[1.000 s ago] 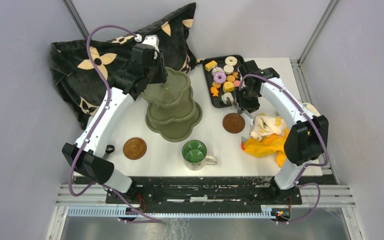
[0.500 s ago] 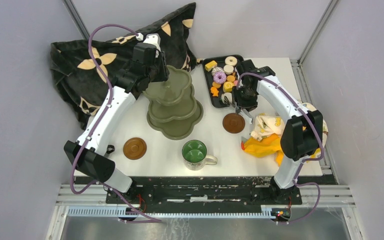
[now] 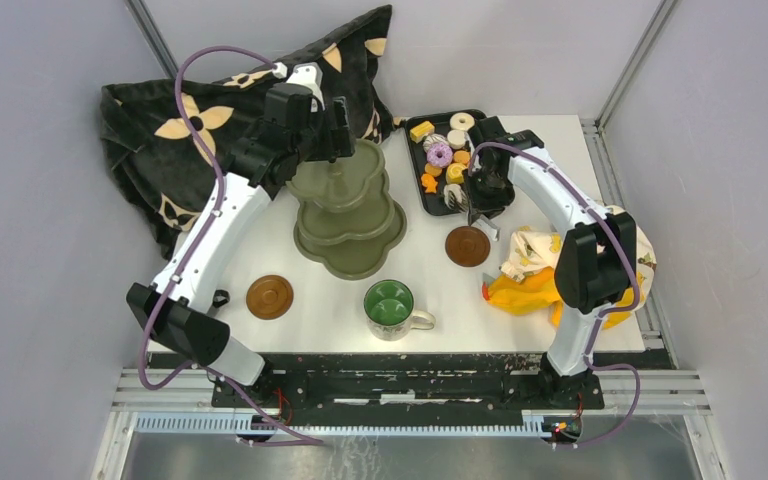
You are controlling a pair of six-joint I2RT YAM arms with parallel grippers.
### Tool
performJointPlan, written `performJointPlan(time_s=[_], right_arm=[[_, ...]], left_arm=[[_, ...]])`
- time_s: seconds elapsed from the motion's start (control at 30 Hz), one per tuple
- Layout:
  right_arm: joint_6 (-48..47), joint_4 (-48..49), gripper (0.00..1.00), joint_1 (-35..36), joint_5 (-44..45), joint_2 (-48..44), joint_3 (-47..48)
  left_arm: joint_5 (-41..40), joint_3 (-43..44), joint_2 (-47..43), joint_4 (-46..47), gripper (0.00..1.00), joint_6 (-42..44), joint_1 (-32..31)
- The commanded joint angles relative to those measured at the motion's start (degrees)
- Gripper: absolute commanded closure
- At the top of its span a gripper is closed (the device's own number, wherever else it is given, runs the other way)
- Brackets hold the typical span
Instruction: Serve the afternoon tea
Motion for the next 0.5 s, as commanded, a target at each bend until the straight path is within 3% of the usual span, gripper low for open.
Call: performJointPlan(time_s=[0.0,0.2,0.47], right_arm=[[0.87,3.59,0.78,-0.24,0.98,-2.60,0.95],[1.47,3.85,0.99,-0.20,0.28,-7.24,0.83],[1.39,3.85,0.99,1.17,-6.95,-13.08,2.12]], left_arm=[[-0.04,3.93,-4.39,1.07,0.11,0.46,-0.22],[-0.23,1.07,-10.11,1.74,0.10,0.94,-0.25],[-5.31,-3.20,-17.29,3.08,0.07,2.39,-0.25]])
